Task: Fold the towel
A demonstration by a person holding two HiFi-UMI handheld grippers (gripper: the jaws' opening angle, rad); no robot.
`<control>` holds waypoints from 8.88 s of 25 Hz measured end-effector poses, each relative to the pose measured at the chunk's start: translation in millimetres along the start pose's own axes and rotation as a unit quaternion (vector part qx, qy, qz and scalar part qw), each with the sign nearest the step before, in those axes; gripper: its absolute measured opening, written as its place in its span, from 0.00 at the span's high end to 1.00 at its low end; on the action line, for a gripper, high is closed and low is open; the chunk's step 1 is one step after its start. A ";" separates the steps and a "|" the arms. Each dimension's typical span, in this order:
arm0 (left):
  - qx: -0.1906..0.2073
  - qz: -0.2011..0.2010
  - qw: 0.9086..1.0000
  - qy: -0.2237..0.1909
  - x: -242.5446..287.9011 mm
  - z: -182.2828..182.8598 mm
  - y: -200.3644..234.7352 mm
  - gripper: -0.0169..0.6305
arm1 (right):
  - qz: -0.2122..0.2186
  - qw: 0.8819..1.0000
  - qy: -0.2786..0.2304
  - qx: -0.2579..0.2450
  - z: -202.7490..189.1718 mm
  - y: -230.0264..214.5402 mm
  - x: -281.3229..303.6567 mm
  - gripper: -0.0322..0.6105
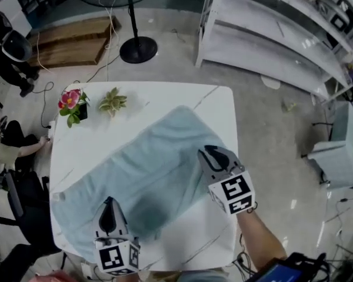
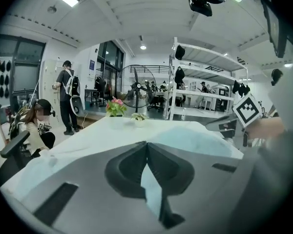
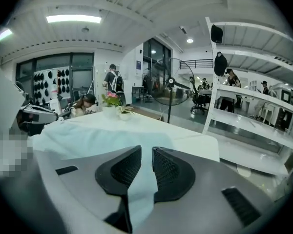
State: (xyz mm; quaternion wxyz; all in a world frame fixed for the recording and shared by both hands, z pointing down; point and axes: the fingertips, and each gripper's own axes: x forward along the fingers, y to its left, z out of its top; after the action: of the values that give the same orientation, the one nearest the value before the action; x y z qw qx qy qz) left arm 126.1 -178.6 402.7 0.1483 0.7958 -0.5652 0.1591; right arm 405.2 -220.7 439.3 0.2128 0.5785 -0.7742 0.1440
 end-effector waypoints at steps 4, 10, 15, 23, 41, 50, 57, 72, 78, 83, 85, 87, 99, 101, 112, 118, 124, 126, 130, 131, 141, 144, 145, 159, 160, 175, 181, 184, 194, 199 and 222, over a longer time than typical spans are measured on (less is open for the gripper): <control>-0.007 0.001 1.000 0.022 15.0 -14.5 -0.5 0.96 | 0.004 0.999 0.037 0.019 -20.1 -52.2 14.6 0.71; -0.009 0.006 0.999 0.042 24.7 -23.6 2.8 0.96 | 0.051 0.993 0.095 0.057 -49.0 -78.1 30.3 0.63; -0.010 0.006 0.999 0.045 27.2 -25.4 2.6 0.96 | 0.083 0.985 0.144 0.049 -60.2 -72.7 39.8 0.67; -0.019 0.008 1.000 0.018 -5.8 1.1 17.0 0.96 | 0.092 0.987 0.096 0.092 -14.0 -46.4 23.3 0.88; -0.068 0.080 0.992 -0.068 -176.1 4.2 149.9 0.96 | 0.151 0.986 0.008 -0.066 135.9 206.5 -11.4 0.88; -0.107 0.135 0.982 -0.078 -254.7 -40.0 220.5 0.96 | 0.219 0.968 0.020 -0.124 117.1 370.5 8.2 0.88; -0.135 0.165 0.975 -0.067 -291.8 -72.1 256.4 0.96 | 0.245 0.960 0.044 -0.132 76.8 484.6 43.5 0.88; -0.165 0.163 0.972 -0.034 -304.6 -108.6 275.8 0.96 | 0.307 0.919 0.131 -0.209 -8.5 561.5 57.0 0.59; -0.149 0.138 0.976 -0.073 -294.1 -67.5 270.7 0.96 | 0.352 0.912 0.092 -0.190 43.5 540.9 0.6 0.53; -0.136 0.117 0.982 -0.062 -285.8 -63.8 259.9 0.96 | 0.308 0.921 0.162 -0.173 -10.6 485.6 4.7 0.54; -0.138 0.112 0.983 -0.052 -281.7 -73.8 257.0 0.96 | 0.301 0.923 0.169 -0.169 -25.4 478.8 6.3 0.55; -0.141 0.107 0.983 -0.042 -277.7 -85.1 254.2 0.96 | 0.304 0.923 0.165 -0.167 -33.6 479.8 6.4 0.59; -0.142 0.093 0.983 -0.064 -283.1 -70.5 259.9 0.96 | 0.359 0.889 0.111 -0.262 -19.4 581.4 -53.9 0.91; -0.144 0.092 0.983 -0.068 -287.4 -70.8 258.9 0.96 | 0.366 0.877 0.123 -0.286 -34.5 591.6 -55.9 0.91; -0.169 0.091 0.981 -0.027 -280.6 -114.2 255.8 0.96 | 0.427 0.854 0.163 -0.250 -71.1 610.2 -71.5 0.81; -0.176 0.033 0.984 -0.016 -249.7 -112.8 213.8 0.94 | 0.393 0.873 0.101 -0.270 29.3 556.0 -71.2 0.79; -0.206 0.014 0.974 0.089 -209.6 -149.9 182.7 0.85 | 0.359 0.880 0.039 -0.308 115.8 498.3 -38.6 0.79; -0.214 0.019 0.969 0.118 -200.3 -164.7 181.7 0.83 | 0.358 0.874 0.037 -0.327 127.8 485.4 -19.7 0.79; -0.220 0.046 0.962 0.155 -190.1 -184.4 185.0 0.82 | 0.375 0.844 0.061 -0.379 120.4 472.6 27.1 0.68; -0.213 0.055 0.962 0.162 -188.8 -186.1 185.9 0.84 | 0.382 0.836 0.067 -0.389 115.7 471.8 41.1 0.65; -0.165 0.123 0.963 0.172 -190.8 -173.8 184.5 0.93 | 0.526 0.755 0.100 -0.380 74.3 505.3 148.6 0.66; -0.166 0.136 0.963 0.164 -191.9 -163.5 184.6 0.93 | 0.554 0.729 0.109 -0.388 65.3 508.1 169.4 0.67; -0.169 0.141 0.962 0.162 -191.8 -160.9 185.0 0.93 | 0.558 0.721 0.108 -0.397 62.3 507.3 174.7 0.72; -0.189 0.145 0.964 0.114 -224.0 -118.0 150.4 0.95 | 0.558 0.714 -0.065 -0.418 155.6 512.8 100.0 0.90; -0.195 0.146 0.962 0.121 -225.0 -126.3 149.3 0.95 | 0.559 0.708 -0.062 -0.426 153.9 517.9 96.0 0.90; -0.293 0.188 0.929 0.127 -245.9 -187.5 152.2 0.93 | 0.641 0.617 -0.021 -0.457 75.7 612.8 99.4 0.90; -0.355 0.190 0.906 0.127 -246.7 -229.4 156.1 0.86 | 0.608 0.603 0.011 -0.516 21.3 636.9 126.1 0.88; -0.391 0.169 0.897 0.122 -243.6 -238.1 159.0 0.81 | 0.605 0.627 0.034 -0.490 23.5 642.0 129.8 0.80; -0.353 0.159 0.922 0.020 -279.2 -186.5 183.7 0.64 | 0.589 0.693 0.030 -0.414 93.6 623.2 96.3 0.56; -0.266 0.159 0.951 -0.007 -277.7 -145.2 213.1 0.66 | 0.527 0.781 -0.012 -0.335 152.5 556.3 78.1 0.57; -0.024 -0.210 0.956 0.206 -89.5 -128.2 -3.7 0.95 | 0.386 0.893 0.144 -0.179 47.2 355.5 172.4 0.68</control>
State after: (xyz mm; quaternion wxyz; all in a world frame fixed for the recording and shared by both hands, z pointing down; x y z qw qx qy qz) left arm 90.9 -47.8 480.9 0.3104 0.8425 -0.3467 0.2713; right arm 15.9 -284.0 492.1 0.3494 0.1591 -0.9103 0.1549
